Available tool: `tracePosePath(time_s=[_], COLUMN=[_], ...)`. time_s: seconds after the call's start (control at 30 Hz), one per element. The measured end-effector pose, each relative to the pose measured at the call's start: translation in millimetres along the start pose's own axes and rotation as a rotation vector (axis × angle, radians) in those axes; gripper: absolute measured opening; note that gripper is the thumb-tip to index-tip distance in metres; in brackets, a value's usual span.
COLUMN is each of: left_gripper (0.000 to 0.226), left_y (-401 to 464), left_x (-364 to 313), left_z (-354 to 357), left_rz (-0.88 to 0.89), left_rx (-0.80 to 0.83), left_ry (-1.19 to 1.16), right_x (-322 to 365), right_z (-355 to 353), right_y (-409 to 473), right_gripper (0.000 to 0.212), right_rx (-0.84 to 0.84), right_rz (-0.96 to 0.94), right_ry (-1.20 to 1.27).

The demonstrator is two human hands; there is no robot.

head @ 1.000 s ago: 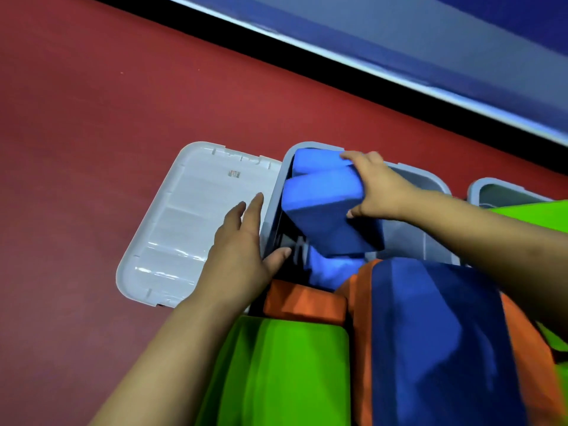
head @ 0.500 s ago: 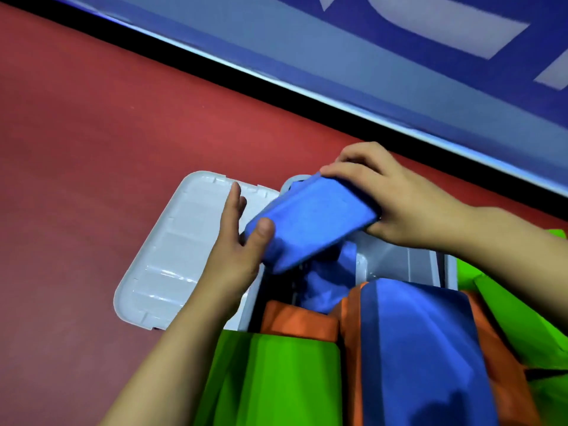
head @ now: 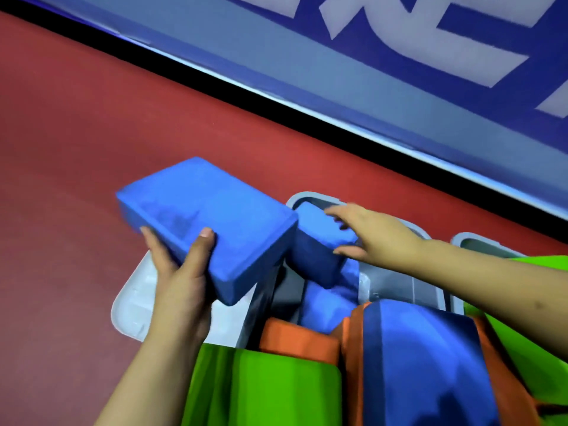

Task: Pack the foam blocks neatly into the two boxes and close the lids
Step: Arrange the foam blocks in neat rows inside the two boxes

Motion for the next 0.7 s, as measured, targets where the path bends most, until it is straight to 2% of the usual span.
tracePosePath(time_s=[0.07,0.13,0.27,0.3,0.33,0.37,0.4,0.47,0.57,0.6,0.63,0.67,0.7], left_gripper=[0.092,0.095,0.086,0.085,0.085,0.086,0.086,0.089,0.095,0.094,0.091,0.089,0.088], left_y=[4,8,11,13,15,16,17,17,17,17,17,17,16], left_x=[4,11,18,21,24,28,32,39,41,40,40,39,40], left_z=[-7,-10,-4,-2,0,3,5,9,9,10,11,13,15], left_rz=[0.086,0.125,0.213,0.219,0.212,0.202,0.193,0.179,0.183,0.194,0.207,0.220,0.226], left_rx=[-0.062,-0.071,-0.036,-0.037,-0.041,-0.039,-0.034,-0.029,-0.052,-0.056,-0.059,-0.062,-0.067], left_ry=[0.077,0.149,0.307,0.331,0.352,0.371,0.394,0.454,0.513,0.519,0.525,0.532,0.538], right_x=[-38,-73,-128,-135,-141,-145,-149,-150,-140,-133,-124,-111,-99], right_z=[27,59,123,135,145,154,161,161,131,117,104,94,92], right_y=[-1,0,0,1,3,7,13,24,36,39,43,45,46], right_gripper=[0.037,0.020,0.022,0.016,0.020,0.034,0.045,0.048,0.023,0.020,0.023,0.044,0.075], right_rx=[0.160,0.314,0.596,0.611,0.564,0.468,0.347,0.096,-0.238,-0.284,-0.256,-0.151,0.011], right_rz=[0.209,0.365,0.788,0.888,0.972,1.030,1.047,0.999,0.899,0.844,0.766,0.670,0.582], right_ry=[-0.048,-0.078,0.150,0.256,0.417,0.622,0.817,1.089,1.205,1.152,1.049,0.915,0.758])
Point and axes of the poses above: each hand's wrist, its own y-axis towards the middle knuckle, its own z-axis out of the palm, x = y × z, the point moved 3 cm from there along y, towards the middle knuckle, and after that the axes turned 6 degrees about z, right-handed, at the moved point
